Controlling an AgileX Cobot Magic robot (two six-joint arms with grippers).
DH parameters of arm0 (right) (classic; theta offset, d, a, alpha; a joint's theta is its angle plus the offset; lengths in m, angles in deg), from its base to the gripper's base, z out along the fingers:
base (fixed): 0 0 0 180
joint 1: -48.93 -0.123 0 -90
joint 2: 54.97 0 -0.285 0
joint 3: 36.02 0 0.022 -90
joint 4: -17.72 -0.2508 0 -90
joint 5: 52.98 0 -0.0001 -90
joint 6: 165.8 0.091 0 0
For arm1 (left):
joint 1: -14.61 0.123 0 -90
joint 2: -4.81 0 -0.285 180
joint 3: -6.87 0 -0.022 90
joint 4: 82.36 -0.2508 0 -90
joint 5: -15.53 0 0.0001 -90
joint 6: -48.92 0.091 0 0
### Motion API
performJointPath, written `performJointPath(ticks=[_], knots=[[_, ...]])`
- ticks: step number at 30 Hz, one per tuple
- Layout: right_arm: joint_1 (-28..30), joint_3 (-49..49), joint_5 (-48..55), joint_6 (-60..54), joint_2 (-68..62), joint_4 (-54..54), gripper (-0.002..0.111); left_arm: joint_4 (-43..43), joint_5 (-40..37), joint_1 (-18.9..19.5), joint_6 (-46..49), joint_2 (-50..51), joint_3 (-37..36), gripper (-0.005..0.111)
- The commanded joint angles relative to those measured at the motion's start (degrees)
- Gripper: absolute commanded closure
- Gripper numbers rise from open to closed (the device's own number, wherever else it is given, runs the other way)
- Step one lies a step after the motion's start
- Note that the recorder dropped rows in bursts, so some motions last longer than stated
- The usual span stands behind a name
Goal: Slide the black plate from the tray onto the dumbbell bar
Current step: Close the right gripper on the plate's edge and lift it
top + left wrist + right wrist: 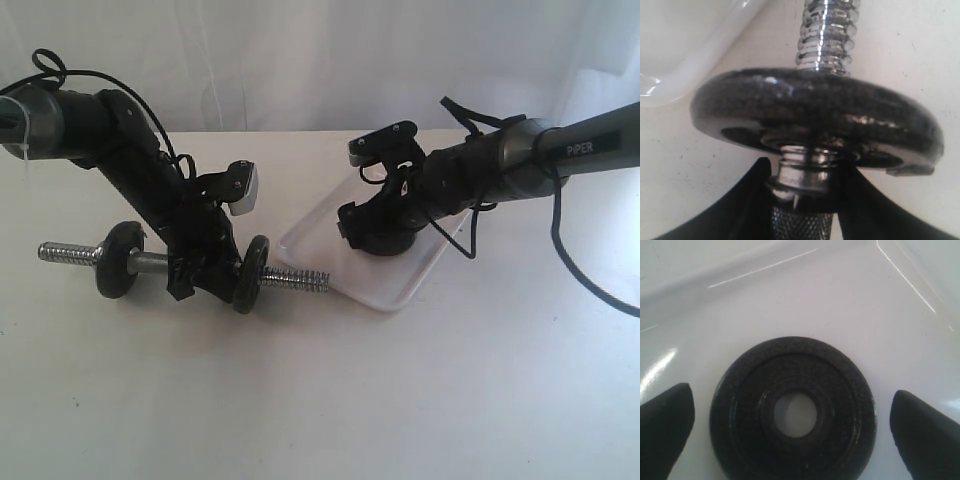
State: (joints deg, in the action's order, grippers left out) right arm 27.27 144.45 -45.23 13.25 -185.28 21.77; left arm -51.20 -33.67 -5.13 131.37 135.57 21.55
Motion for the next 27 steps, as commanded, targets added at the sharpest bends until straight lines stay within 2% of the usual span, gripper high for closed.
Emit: performJointPath(ticks=[1,12,27], knots=[[0.7,0.4,1.9,-0.4,0.1,0.5,0.003,4.8,-1.3,-0.3,0.0,-0.6,-0.2,0.107],[0.7,0.5,-1.5,-0.1,-3.2,0.3,0.003,5.6,-1.3,-0.3,0.0,-0.6,-0.2,0.107],[0.7,0.4,1.4,3.3,-4.2,0.2,0.003,5.6,-1.3,-0.3,0.0,-0.6,-0.2,0.107]])
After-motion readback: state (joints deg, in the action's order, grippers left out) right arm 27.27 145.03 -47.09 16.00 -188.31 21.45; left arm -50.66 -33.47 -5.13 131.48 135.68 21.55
